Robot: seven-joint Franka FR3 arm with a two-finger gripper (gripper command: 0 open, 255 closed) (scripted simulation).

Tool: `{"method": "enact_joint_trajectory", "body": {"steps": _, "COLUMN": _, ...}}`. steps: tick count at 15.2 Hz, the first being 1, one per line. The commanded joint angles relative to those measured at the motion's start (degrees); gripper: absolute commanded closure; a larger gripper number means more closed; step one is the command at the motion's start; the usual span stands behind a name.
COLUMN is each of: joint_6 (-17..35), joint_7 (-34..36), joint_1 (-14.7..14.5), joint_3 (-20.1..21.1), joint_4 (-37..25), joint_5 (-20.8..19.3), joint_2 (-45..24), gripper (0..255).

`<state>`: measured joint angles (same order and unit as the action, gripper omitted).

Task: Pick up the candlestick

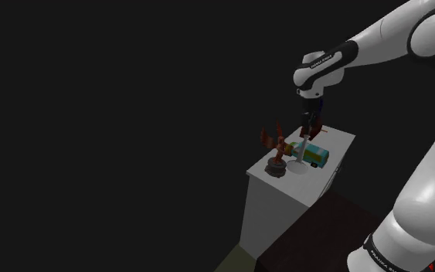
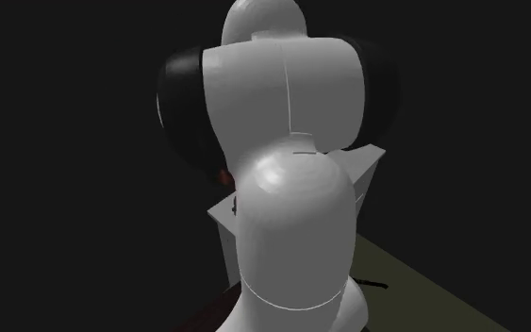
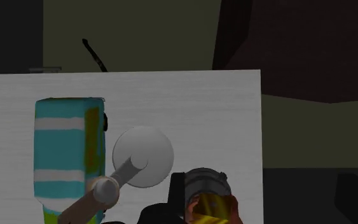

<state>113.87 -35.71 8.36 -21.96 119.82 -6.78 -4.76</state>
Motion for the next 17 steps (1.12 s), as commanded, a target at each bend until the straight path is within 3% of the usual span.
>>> {"method": "enact_joint_trajectory", "body": {"steps": 1, "joint_6": 1.1, "joint_7": -2.0, "joint_1": 0.9, "joint_3": -0.5, "joint_4": -2.8, "joint_5": 1.1, "joint_2": -3.9, "gripper": 0}}
{"method": "enact_joint_trajectory", "body": {"steps": 11, "joint_6": 1.1, "joint_7": -11.1, "joint_1": 8.6, "joint_3": -0.3, "joint_4": -25.3, "joint_5": 7.8, "joint_2": -26.0, "gripper": 0}}
{"method": "enact_joint_trajectory", "body": {"steps": 17, "joint_6": 4.6, "joint_7": -11.0, "joint_1": 9.0, "joint_3": 0.3, "joint_4": -24.1, "joint_5": 8.4, "joint_2": -28.4, "gripper": 0}}
